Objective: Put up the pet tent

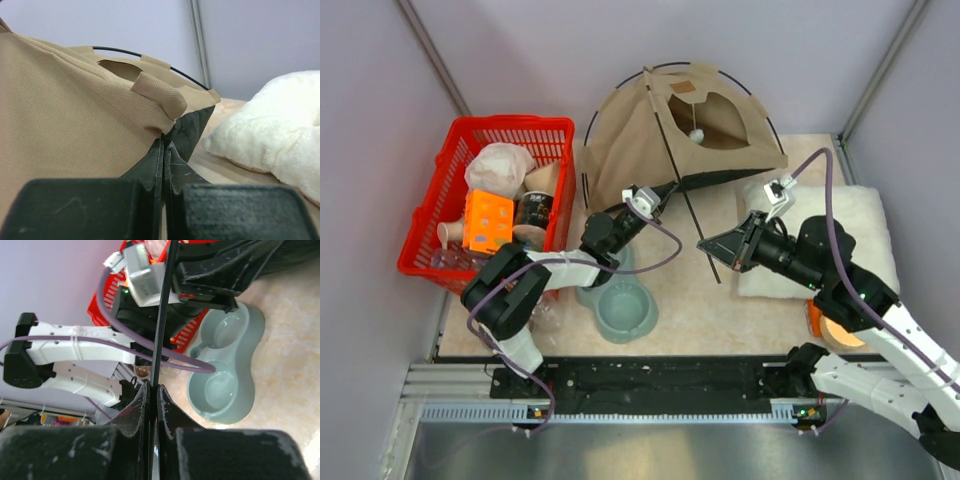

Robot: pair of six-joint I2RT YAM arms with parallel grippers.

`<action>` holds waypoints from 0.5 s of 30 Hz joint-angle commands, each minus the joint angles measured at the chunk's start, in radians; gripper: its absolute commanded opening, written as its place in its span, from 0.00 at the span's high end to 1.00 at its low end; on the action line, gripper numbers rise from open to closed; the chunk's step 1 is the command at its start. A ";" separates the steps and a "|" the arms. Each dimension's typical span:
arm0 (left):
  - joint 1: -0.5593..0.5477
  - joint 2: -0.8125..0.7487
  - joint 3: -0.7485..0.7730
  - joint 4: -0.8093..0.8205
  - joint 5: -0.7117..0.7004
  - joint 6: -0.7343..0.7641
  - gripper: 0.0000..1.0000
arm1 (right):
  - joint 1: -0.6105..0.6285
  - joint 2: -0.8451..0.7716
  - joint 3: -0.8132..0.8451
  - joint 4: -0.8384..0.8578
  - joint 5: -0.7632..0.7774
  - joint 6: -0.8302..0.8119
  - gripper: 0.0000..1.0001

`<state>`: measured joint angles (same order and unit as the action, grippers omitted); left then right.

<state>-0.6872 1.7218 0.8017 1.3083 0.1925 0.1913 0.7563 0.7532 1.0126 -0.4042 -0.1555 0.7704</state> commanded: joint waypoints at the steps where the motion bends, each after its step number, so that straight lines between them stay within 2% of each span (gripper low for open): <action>1: 0.002 -0.076 -0.038 0.017 0.136 -0.072 1.00 | 0.000 0.015 -0.054 0.191 0.086 -0.008 1.00; 15: 0.008 -0.163 -0.182 -0.027 0.177 -0.185 1.00 | 0.000 0.212 -0.085 0.347 0.123 -0.010 1.00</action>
<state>-0.6685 1.6203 0.6651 1.2705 0.2913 0.0738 0.7574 0.9443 0.9215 -0.1772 -0.1196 0.7696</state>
